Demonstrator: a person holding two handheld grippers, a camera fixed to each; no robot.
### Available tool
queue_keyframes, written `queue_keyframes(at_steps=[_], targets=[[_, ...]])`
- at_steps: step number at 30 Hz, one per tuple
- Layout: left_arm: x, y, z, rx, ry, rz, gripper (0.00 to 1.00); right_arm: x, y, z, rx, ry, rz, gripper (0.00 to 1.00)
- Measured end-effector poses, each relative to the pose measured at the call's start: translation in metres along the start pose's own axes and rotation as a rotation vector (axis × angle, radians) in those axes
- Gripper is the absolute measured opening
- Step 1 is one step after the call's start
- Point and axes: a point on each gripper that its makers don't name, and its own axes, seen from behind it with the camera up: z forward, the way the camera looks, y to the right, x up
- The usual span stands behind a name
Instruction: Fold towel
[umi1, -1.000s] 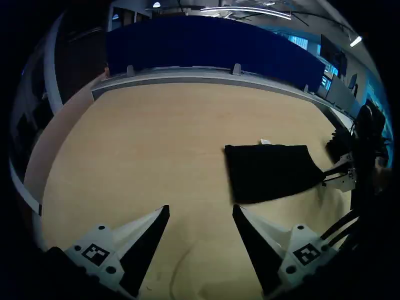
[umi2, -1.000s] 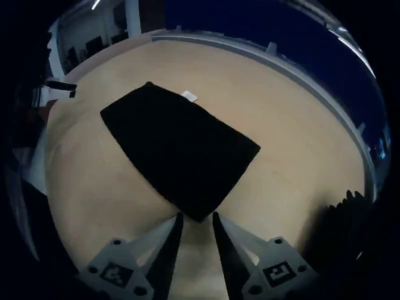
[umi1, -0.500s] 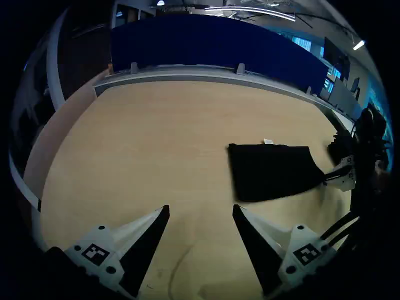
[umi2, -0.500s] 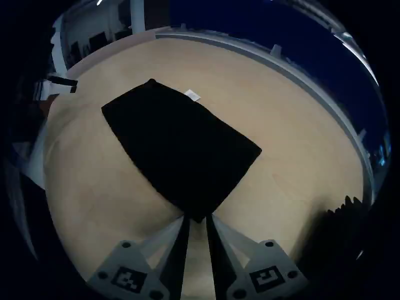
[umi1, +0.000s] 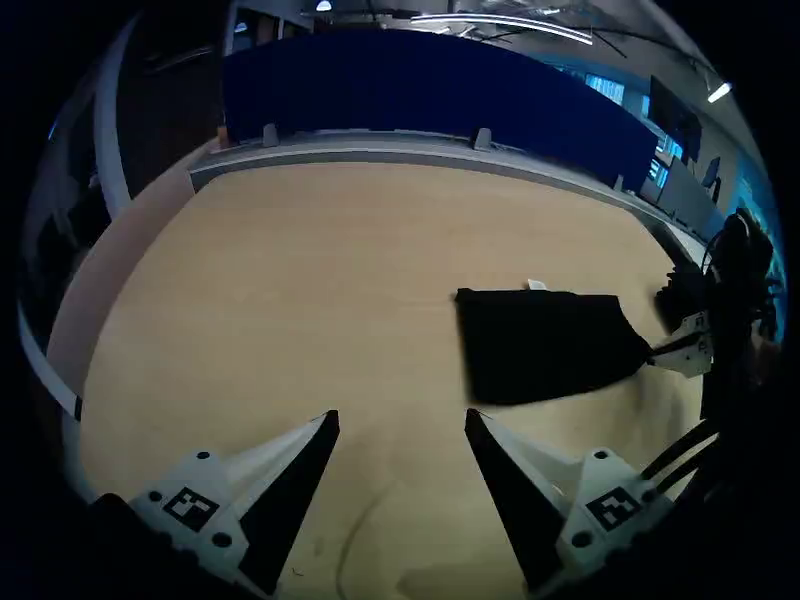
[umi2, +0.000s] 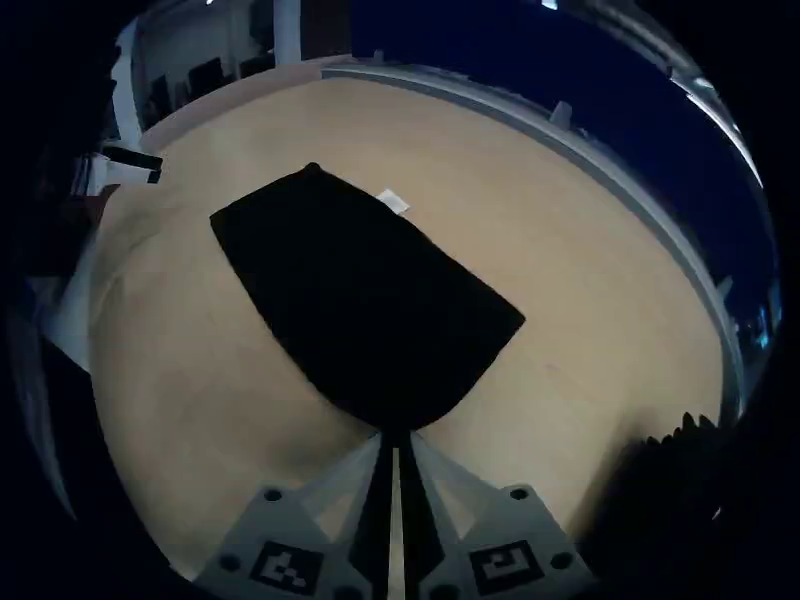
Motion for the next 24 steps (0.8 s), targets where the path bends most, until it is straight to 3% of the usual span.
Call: queue_keyframes(at_steps=[13,24], targets=[[0.005,-0.012,-0.01,0.015,0.023,-0.049,0.94,0.074,-0.001,-0.026,-0.022,0.057,-0.199,0.04],[0.007,-0.02,-0.019,0.014,0.054,-0.108,0.94,0.141,-0.023,-0.028,0.002,0.101,-0.359,0.04]])
